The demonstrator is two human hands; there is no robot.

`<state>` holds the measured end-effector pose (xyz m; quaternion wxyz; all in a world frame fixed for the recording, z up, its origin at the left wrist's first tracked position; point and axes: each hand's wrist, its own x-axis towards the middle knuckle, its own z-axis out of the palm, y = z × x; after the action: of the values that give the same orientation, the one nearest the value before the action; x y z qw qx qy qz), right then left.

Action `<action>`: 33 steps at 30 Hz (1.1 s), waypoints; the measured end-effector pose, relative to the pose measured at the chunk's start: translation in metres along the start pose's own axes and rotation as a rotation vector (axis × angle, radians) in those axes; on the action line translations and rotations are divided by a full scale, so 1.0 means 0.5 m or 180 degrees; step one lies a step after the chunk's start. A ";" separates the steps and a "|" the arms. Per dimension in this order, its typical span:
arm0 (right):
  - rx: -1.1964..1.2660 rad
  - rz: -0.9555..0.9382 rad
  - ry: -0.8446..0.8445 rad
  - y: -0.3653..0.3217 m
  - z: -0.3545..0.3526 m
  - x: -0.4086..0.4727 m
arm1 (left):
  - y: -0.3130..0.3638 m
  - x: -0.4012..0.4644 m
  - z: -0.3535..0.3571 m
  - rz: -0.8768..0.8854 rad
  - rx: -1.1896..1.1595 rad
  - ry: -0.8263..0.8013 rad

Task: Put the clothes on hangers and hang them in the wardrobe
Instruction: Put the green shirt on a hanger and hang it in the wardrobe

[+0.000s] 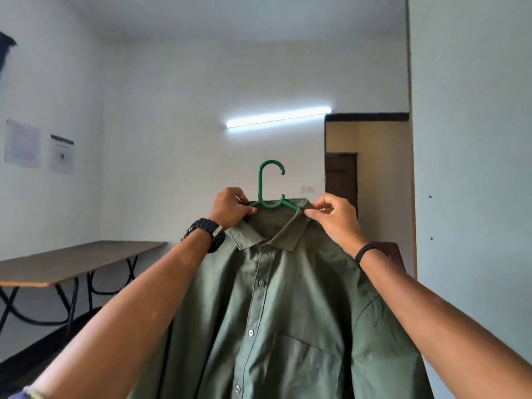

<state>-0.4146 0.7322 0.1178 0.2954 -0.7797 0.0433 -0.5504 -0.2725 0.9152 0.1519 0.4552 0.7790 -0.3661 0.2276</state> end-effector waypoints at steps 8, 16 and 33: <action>0.0933 0.0710 -0.1373 -0.098 -0.160 0.087 | 0.113 0.016 -0.043 0.0539 -0.0282 0.0845; -0.0620 0.0097 -0.1132 -0.120 -0.193 0.132 | 0.148 0.031 -0.052 0.0629 -0.0665 0.0198; -0.0333 -0.0173 -0.1132 -0.122 -0.233 0.128 | 0.046 0.045 -0.091 0.0031 -0.0138 -0.0065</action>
<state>-0.5082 0.7093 0.2276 0.2424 -0.8799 -0.0021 -0.4087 -0.2773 0.9397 0.2021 0.4671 0.7695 -0.3795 0.2138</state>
